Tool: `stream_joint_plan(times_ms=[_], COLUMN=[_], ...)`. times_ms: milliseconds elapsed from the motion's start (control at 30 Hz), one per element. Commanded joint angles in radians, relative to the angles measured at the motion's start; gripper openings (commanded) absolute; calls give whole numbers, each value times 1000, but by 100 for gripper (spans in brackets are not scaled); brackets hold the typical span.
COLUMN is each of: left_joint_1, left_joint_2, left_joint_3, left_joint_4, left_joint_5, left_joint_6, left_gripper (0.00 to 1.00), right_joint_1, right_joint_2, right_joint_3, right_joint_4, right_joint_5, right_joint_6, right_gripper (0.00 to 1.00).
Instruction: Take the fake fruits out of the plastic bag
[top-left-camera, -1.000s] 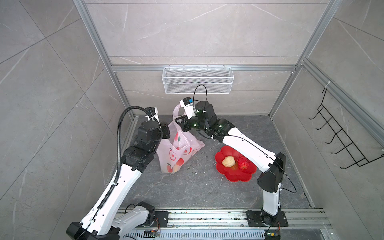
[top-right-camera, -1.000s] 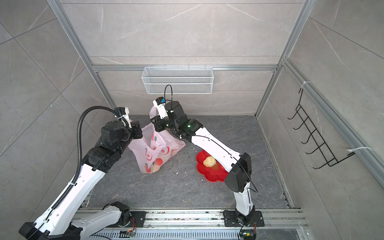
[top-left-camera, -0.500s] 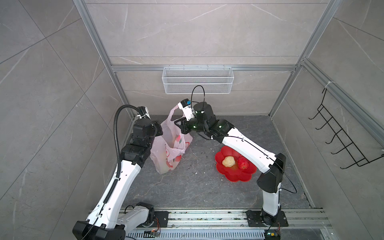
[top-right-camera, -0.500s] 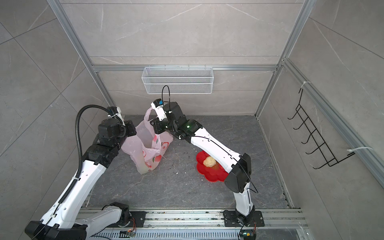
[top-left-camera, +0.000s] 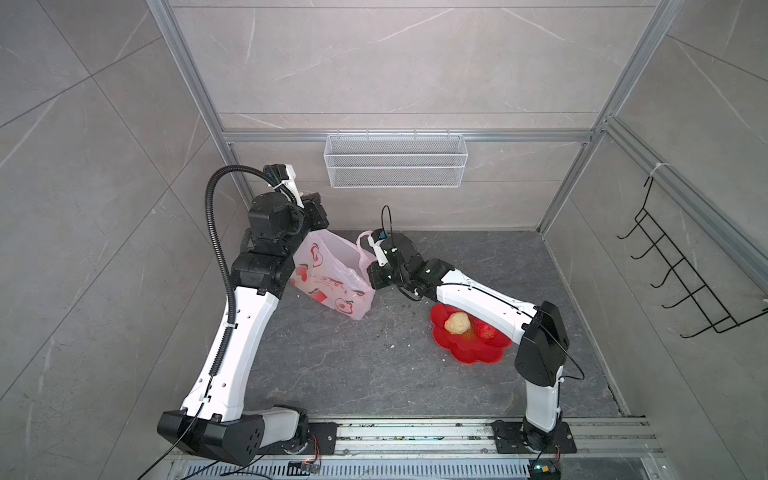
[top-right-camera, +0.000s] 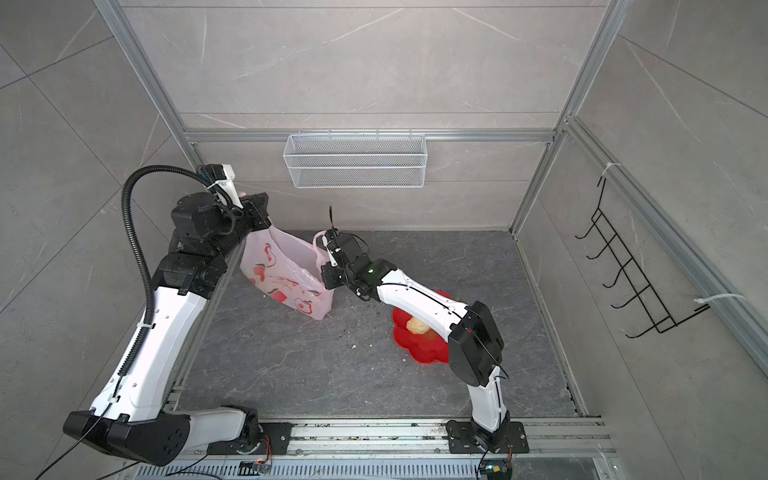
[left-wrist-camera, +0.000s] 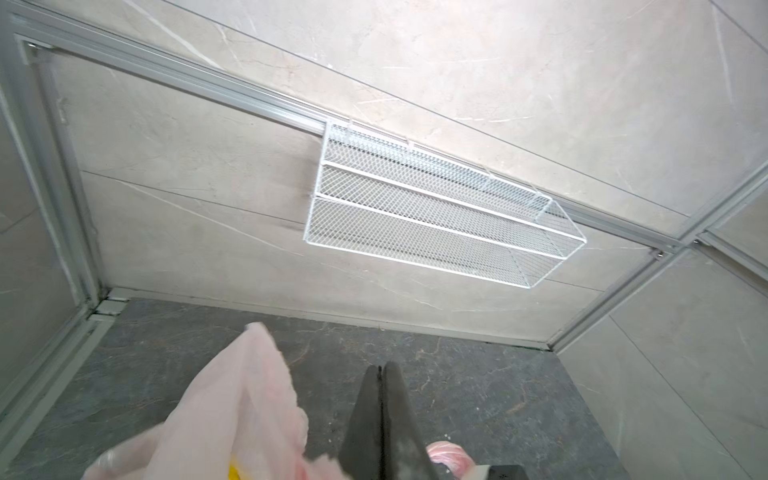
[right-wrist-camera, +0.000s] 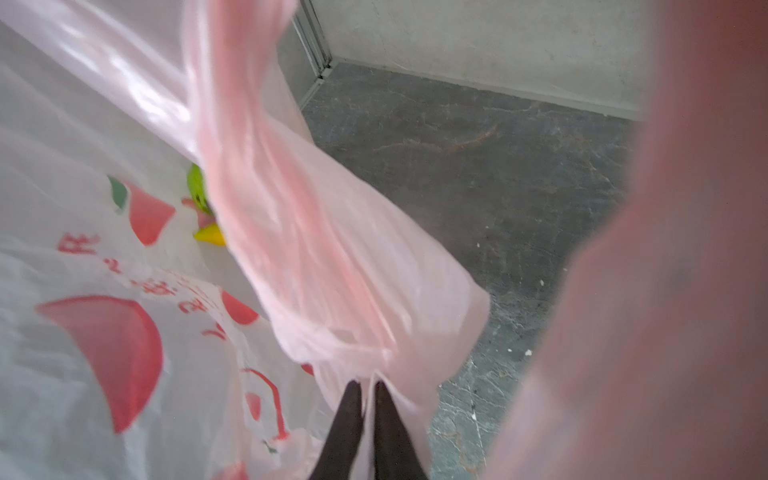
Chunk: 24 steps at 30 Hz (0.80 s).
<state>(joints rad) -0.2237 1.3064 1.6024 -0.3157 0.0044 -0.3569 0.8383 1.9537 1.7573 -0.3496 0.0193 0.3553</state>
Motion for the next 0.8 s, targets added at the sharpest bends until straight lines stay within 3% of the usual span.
stream_joint_plan(times_ms=[0, 200, 300, 500, 767], left_joint_1=[-5, -11, -19, -9, 91], left_joint_2=[7, 44, 35, 31, 77], left_joint_3=[34, 112, 75, 25, 63], left_joint_4=[21, -70, -56, -73, -95], left_joint_5=[79, 116, 90, 52, 137], left_joint_6=[-15, 24, 38, 55, 34], left_gripper=[0, 0, 0, 0, 0], right_joint_1=[-4, -8, -10, -36, -60], right_joint_2=[-73, -103, -130, -86, -61], right_joint_3=[-33, -77, -97, 77, 154], right_joint_4=[60, 84, 105, 3, -2], right_joint_5=[57, 87, 105, 71, 48], right_joint_6=[52, 94, 88, 0, -59], right_gripper=[12, 11, 11, 11, 11])
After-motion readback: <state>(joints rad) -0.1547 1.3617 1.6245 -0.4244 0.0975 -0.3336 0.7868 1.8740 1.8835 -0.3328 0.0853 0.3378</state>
